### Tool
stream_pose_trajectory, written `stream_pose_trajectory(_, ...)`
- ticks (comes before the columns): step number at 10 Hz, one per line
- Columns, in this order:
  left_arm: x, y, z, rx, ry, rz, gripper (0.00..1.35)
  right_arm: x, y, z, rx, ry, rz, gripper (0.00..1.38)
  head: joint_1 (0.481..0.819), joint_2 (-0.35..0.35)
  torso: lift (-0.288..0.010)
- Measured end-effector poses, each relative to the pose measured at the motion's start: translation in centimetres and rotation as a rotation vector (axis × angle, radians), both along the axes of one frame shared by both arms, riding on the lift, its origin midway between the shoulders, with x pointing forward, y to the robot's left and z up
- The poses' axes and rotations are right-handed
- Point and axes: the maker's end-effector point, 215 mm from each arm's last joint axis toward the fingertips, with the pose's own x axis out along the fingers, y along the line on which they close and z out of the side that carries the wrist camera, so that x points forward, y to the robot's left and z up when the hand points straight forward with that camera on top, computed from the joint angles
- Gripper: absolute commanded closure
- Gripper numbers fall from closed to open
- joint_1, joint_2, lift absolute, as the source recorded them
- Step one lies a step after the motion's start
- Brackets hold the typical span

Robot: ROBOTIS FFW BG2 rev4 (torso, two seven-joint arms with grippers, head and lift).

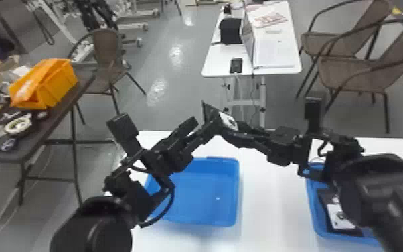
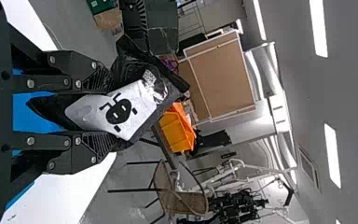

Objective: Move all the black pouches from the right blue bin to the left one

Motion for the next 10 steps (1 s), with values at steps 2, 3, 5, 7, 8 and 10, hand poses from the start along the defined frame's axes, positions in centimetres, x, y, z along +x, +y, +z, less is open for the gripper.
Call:
stream_pose_trajectory(2,0.0,-0.3,-0.2,0.006,0.014,-0.014,0.46,-0.2,0.6,0.0,0.004,0.005,0.016,0.88,0.695,0.22,0.01)
stream_pose_trajectory(3,0.0,-0.3,-0.6,0.011,0.028,-0.021,0.84,-0.2,0.9,0.1,0.004,0.006,0.023,0.88,0.695,0.221,0.01)
stream_pose_trajectory(5,0.0,0.1,-1.9,0.066,0.082,-0.004,1.21,-0.3,1.1,0.0,0.009,0.012,0.028,0.88,0.695,0.227,0.01)
stream_pose_trajectory(7,0.1,1.1,-1.5,0.092,0.074,0.042,1.21,-0.4,1.1,-0.2,0.017,0.022,0.028,0.88,0.695,0.237,0.01)
stream_pose_trajectory(8,0.1,1.7,-1.2,0.083,0.054,0.076,1.21,-0.3,1.1,-0.2,0.021,0.024,0.027,0.88,0.695,0.241,0.01)
stream_pose_trajectory(10,0.1,2.3,-0.6,0.069,0.022,0.11,1.21,-0.3,0.9,-0.2,0.036,0.029,0.022,0.46,0.695,0.249,0.01)
